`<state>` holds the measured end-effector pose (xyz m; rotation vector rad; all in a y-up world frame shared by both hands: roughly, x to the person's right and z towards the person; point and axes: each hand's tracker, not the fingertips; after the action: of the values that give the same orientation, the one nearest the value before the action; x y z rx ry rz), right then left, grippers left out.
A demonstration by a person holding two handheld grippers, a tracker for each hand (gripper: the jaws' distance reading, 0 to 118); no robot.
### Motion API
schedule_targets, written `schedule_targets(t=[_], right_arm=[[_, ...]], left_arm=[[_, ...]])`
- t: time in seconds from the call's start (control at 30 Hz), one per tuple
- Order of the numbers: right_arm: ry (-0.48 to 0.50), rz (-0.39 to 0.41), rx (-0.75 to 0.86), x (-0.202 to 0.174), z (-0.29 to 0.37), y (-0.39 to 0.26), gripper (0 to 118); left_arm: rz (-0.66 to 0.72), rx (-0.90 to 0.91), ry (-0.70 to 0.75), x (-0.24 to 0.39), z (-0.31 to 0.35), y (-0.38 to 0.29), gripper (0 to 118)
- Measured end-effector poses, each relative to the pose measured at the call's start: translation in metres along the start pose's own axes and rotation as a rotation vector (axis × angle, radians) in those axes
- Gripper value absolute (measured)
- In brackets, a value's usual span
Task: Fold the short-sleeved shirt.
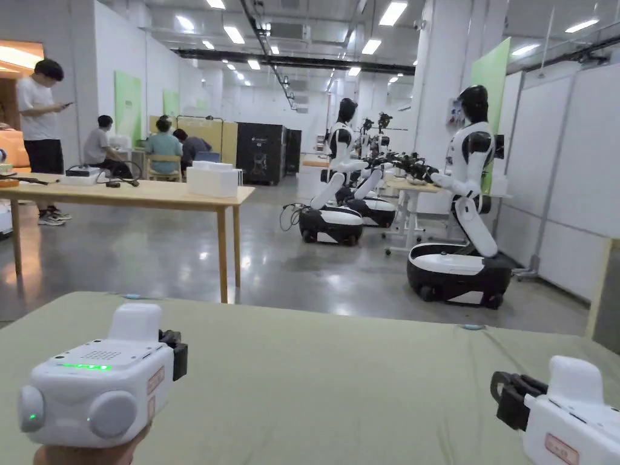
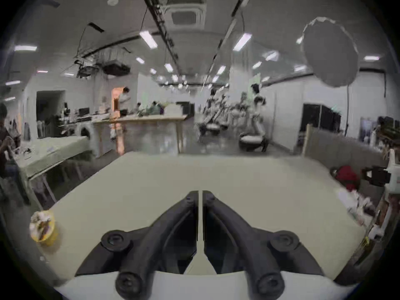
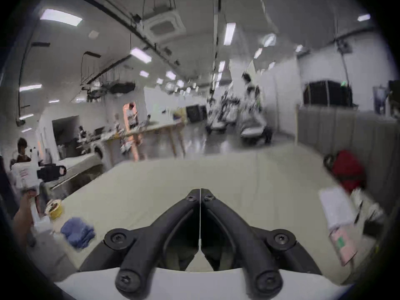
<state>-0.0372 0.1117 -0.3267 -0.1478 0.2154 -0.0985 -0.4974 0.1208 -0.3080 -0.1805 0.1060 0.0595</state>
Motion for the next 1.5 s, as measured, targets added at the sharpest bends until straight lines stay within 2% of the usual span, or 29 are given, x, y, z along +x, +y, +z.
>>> schedule_targets(t=[0.07, 0.17, 0.4, 0.57, 0.67, 0.77, 0.8, 0.87, 0.9, 1.0, 1.03, 1.07, 1.1, 1.23, 1.37, 1.5], right_arm=[[-0.043, 0.032, 0.036, 0.005, -0.009, 0.026, 1], [-0.067, 0.128, 0.033, 0.006, -0.021, 0.049, 1], [-0.053, 0.075, 0.003, 0.020, -0.023, 0.058, 1], [-0.046, 0.090, 0.007, 0.019, -0.023, 0.055, 5], [-0.044, 0.098, 0.003, 0.014, -0.025, 0.052, 15], [-0.042, 0.099, 0.005, 0.013, -0.027, 0.053, 25], [-0.040, 0.094, 0.004, 0.013, -0.027, 0.053, 28], [-0.035, 0.094, 0.001, 0.011, -0.028, 0.054, 39], [-0.034, 0.097, 0.000, 0.010, -0.028, 0.055, 47], [-0.038, 0.116, 0.002, 0.004, -0.027, 0.057, 86], [-0.037, 0.120, 0.007, 0.003, -0.025, 0.058, 103], [-0.030, 0.121, 0.012, 0.002, -0.024, 0.060, 114], [-0.016, 0.121, 0.016, 0.002, -0.024, 0.061, 118], [0.026, 0.125, 0.034, -0.010, -0.016, 0.070, 118], [-0.060, 0.101, 0.017, -0.020, -0.009, 0.079, 118], [-0.051, 0.125, 0.050, -0.021, 0.003, 0.083, 118]], left_arm=[[-0.021, 0.049, -0.003, 0.043, -0.007, 0.015, 2], [0.016, 0.079, -0.013, 0.076, -0.014, 0.029, 2], [0.005, 0.087, 0.018, 0.097, -0.011, 0.047, 2], [-0.001, 0.079, 0.005, 0.105, -0.005, 0.046, 12], [0.009, 0.070, 0.004, 0.103, -0.007, 0.045, 22], [-0.026, 0.061, 0.025, 0.103, -0.007, 0.043, 51], [-0.034, 0.061, 0.031, 0.103, -0.007, 0.044, 58], [-0.054, 0.063, 0.038, 0.102, -0.007, 0.044, 63], [-0.054, 0.066, 0.043, 0.101, -0.006, 0.044, 69], [-0.054, 0.076, 0.044, 0.099, -0.004, 0.045, 112], [-0.057, 0.073, 0.039, 0.098, -0.004, 0.045, 118], [-0.065, 0.075, 0.034, 0.098, -0.004, 0.045, 118], [-0.063, 0.124, 0.037, 0.098, 0.000, 0.045, 118], [-0.085, 0.102, 0.040, 0.098, 0.004, 0.046, 118], [-0.064, 0.110, 0.038, 0.095, 0.008, 0.048, 118], [-0.039, 0.114, 0.041, 0.093, 0.010, 0.048, 118]])
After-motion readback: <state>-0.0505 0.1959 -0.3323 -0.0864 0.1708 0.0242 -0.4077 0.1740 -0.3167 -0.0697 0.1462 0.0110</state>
